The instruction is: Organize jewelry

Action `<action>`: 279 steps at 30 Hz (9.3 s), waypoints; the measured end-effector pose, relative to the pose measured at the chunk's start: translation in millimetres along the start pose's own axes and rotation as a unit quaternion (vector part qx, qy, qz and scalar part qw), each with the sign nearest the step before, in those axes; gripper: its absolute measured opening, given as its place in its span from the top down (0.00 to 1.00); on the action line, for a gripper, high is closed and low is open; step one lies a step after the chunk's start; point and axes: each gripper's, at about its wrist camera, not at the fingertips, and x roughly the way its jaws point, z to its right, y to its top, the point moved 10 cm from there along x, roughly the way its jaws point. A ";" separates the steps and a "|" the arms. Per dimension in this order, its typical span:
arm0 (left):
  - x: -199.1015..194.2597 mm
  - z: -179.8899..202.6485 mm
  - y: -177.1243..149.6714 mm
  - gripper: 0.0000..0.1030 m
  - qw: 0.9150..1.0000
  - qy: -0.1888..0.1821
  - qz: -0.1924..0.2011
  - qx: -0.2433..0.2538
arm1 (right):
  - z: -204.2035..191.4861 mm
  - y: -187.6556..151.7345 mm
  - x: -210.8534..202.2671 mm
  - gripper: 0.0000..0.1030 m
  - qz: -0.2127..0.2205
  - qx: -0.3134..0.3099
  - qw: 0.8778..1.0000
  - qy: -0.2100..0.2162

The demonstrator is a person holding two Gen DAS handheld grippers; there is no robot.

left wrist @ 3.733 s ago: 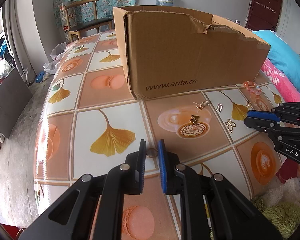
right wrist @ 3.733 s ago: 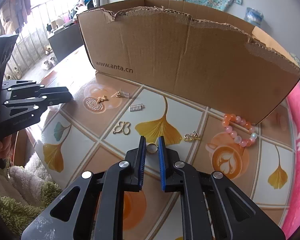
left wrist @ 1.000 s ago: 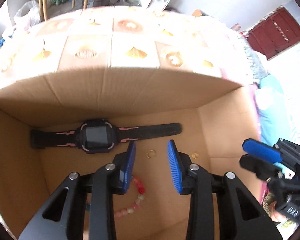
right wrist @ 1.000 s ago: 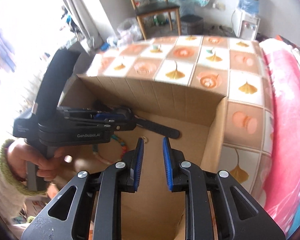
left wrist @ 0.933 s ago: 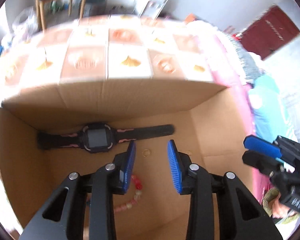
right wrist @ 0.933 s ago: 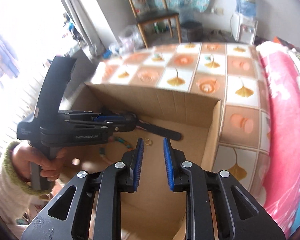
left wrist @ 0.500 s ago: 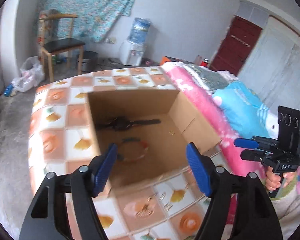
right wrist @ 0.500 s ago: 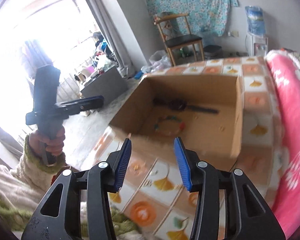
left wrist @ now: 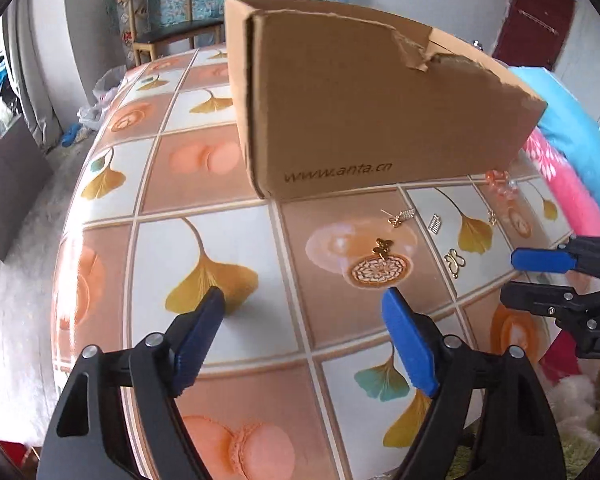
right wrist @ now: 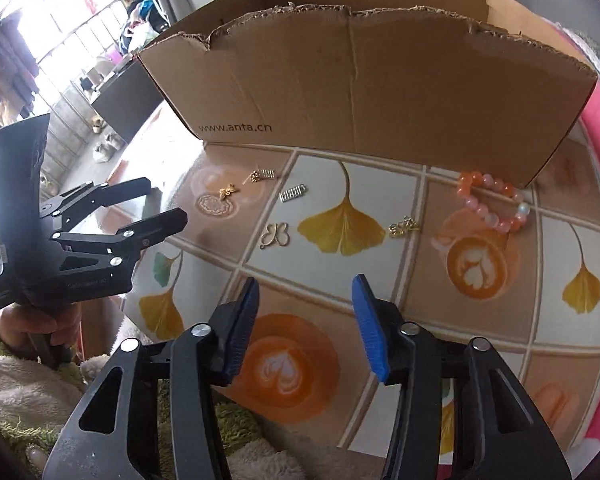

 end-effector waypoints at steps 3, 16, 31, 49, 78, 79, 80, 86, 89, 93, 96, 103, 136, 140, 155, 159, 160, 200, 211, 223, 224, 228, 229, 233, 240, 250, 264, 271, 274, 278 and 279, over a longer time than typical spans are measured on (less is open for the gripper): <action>3.6 6.1 -1.0 0.11 1.000 0.011 -0.002 0.022 | -1.0 1.6 0.6 0.44 0.003 -0.005 1.000 -0.011; 7.8 9.5 -0.8 0.05 0.999 0.032 -0.001 0.029 | 2.6 -13.9 17.5 0.30 0.000 -0.021 0.997 -0.080; 9.2 8.5 -1.4 0.05 0.999 0.032 -0.014 0.032 | 6.3 -14.1 32.9 0.08 0.000 -0.004 0.995 -0.099; 9.1 7.1 -2.8 0.05 0.999 0.030 -0.027 0.034 | 9.4 -13.0 33.1 0.08 0.005 0.001 0.995 -0.102; 10.1 8.0 -4.1 0.04 0.998 0.034 -0.036 0.032 | 26.2 8.4 -8.9 0.08 0.104 0.023 0.990 -0.095; 10.2 8.1 -3.5 0.04 0.998 0.034 -0.036 0.032 | 30.3 9.2 -13.2 0.08 0.110 0.030 0.989 -0.094; 10.2 8.0 -3.4 0.04 0.998 0.034 -0.034 0.032 | 32.2 9.7 -15.8 0.08 0.114 0.034 0.989 -0.090; 8.4 7.4 -3.2 0.04 0.999 0.033 -0.019 0.032 | 32.1 7.3 -16.5 0.08 0.123 0.044 0.990 -0.048; 6.9 7.7 -3.8 0.04 0.999 0.032 -0.008 0.033 | 27.1 10.7 -14.1 0.08 0.121 0.030 0.992 -0.035; 6.3 8.0 -3.7 0.04 0.999 0.031 0.004 0.033 | 20.6 18.8 -15.4 0.09 0.128 0.016 0.991 -0.028; 6.4 8.0 -2.8 0.04 0.999 0.029 0.008 0.035 | 14.4 23.7 -12.5 0.17 0.126 0.013 0.992 -0.021; 6.7 9.3 -1.7 0.04 0.999 0.024 0.014 0.042 | -10.8 27.6 1.2 0.37 0.104 -0.009 0.995 0.002; 4.5 9.5 -2.3 0.04 0.998 0.022 0.027 0.045 | -20.6 34.0 15.5 0.74 0.062 -0.039 0.996 -0.042; 4.2 9.1 -2.8 0.04 0.998 0.024 0.029 0.043 | -34.0 43.6 28.8 0.74 0.062 -0.067 0.995 -0.033; -4.2 -5.2 -14.6 0.04 0.998 0.042 0.029 0.022 | -95.3 48.3 45.9 0.97 0.047 -0.119 0.990 0.059; -8.2 -15.2 -19.7 0.04 0.998 0.049 0.028 0.012 | -97.6 45.3 56.6 0.99 0.036 -0.137 0.989 0.041; -8.8 -16.2 -20.1 0.04 0.998 0.050 0.028 0.011 | -95.1 44.6 56.3 1.00 0.039 -0.140 0.989 0.038; -10.3 -19.2 -23.4 0.04 0.998 0.051 0.033 0.003 | 0.1 18.1 -5.9 0.89 0.071 -0.074 0.994 -0.037; -10.4 -19.5 -23.3 0.04 0.998 0.054 0.035 0.001 | -27.5 51.2 25.7 0.85 0.074 -0.122 0.990 -0.014; -21.2 -17.1 -31.2 0.05 0.998 0.044 0.042 0.021 | -63.4 34.8 26.8 0.87 0.036 -0.140 0.988 0.047; -24.6 -16.2 -32.2 0.07 0.998 0.042 0.046 0.023 | -69.9 30.1 25.4 0.91 0.026 -0.136 0.988 0.066; -34.2 -12.5 -34.3 0.10 0.997 0.043 0.059 0.037 | -64.7 34.9 14.7 0.93 0.040 -0.133 0.988 0.065; -35.6 -11.3 -33.7 0.11 0.996 0.041 0.063 0.038 | -55.4 41.1 11.8 0.93 0.054 -0.137 0.988 0.042; -37.6 -5.2 -27.9 0.16 0.997 0.019 0.075 0.030 | -28.2 58.2 19.2 0.91 0.075 -0.138 0.988 0.003; -39.9 10.7 -19.3 0.28 0.995 -0.001 0.093 0.044 | -35.9 53.5 27.2 0.90 0.054 -0.135 0.988 0.054; -41.1 19.4 -10.7 0.42 0.992 -0.045 0.102 0.050 | -24.8 26.2 -16.1 0.91 0.044 -0.082 0.988 0.124; 19.1 38.6 41.0 0.70 0.993 -0.046 0.067 0.083 | 32.9 20.6 -47.6 0.84 0.097 0.021 0.991 0.090; 27.5 43.8 41.3 0.79 0.992 -0.019 0.060 0.107 | 24.3 20.5 -34.4 0.84 0.100 0.026 0.990 0.098; 28.0 48.3 42.6 0.84 0.992 -0.019 0.061 0.113 | 19.6 19.1 -32.0 0.84 0.101 0.028 0.989 0.100; 27.5 51.3 41.9 0.95 0.989 -0.008 0.065 0.131 | 28.8 13.3 -43.6 0.84 0.106 0.032 0.989 0.100; 27.0 51.6 41.4 0.96 0.989 -0.004 0.066 0.134 | 29.3 12.3 -45.5 0.84 0.107 0.033 0.989 0.099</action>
